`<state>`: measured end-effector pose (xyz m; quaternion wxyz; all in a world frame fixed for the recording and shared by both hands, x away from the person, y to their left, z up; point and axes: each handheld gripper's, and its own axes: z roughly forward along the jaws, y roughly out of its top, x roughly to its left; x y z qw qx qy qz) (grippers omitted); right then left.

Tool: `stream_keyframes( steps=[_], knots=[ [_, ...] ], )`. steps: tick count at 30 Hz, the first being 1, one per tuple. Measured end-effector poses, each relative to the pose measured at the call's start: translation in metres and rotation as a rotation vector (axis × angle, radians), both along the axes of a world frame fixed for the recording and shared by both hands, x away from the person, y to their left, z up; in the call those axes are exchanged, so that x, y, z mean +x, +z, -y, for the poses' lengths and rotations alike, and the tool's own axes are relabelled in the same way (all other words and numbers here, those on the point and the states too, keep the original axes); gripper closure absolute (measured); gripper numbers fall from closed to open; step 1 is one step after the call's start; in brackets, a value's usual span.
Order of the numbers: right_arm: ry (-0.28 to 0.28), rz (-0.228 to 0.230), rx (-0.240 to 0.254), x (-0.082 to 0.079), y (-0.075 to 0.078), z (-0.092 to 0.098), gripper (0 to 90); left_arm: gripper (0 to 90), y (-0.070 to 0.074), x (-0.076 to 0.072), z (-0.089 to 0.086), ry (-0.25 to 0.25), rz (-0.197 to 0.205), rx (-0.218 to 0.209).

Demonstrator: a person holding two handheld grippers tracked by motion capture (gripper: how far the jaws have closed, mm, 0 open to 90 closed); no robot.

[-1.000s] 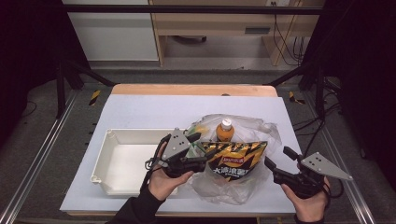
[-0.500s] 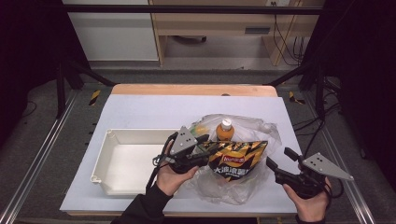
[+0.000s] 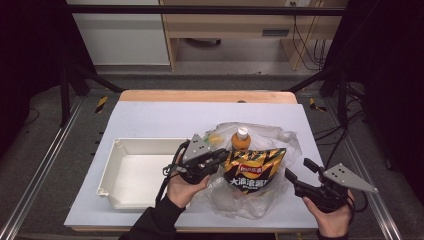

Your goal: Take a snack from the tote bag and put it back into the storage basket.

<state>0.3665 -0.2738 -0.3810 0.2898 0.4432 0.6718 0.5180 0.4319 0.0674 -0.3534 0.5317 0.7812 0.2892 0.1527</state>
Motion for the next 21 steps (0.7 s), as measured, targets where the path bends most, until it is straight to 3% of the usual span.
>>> stream_keyframes(
  steps=[9, 21],
  knots=[
    [0.0, 0.002, 0.005, -0.001, 0.0, 0.003, 28.9, 88.2, 0.0, -0.002, 0.001, -0.004, 0.006, -0.017],
    [-0.018, 0.01, 0.015, -0.002, 0.002, 0.009, 29.0, 89.1, 0.023, -0.015, 0.0, -0.062, 0.093, -0.066]
  ],
)
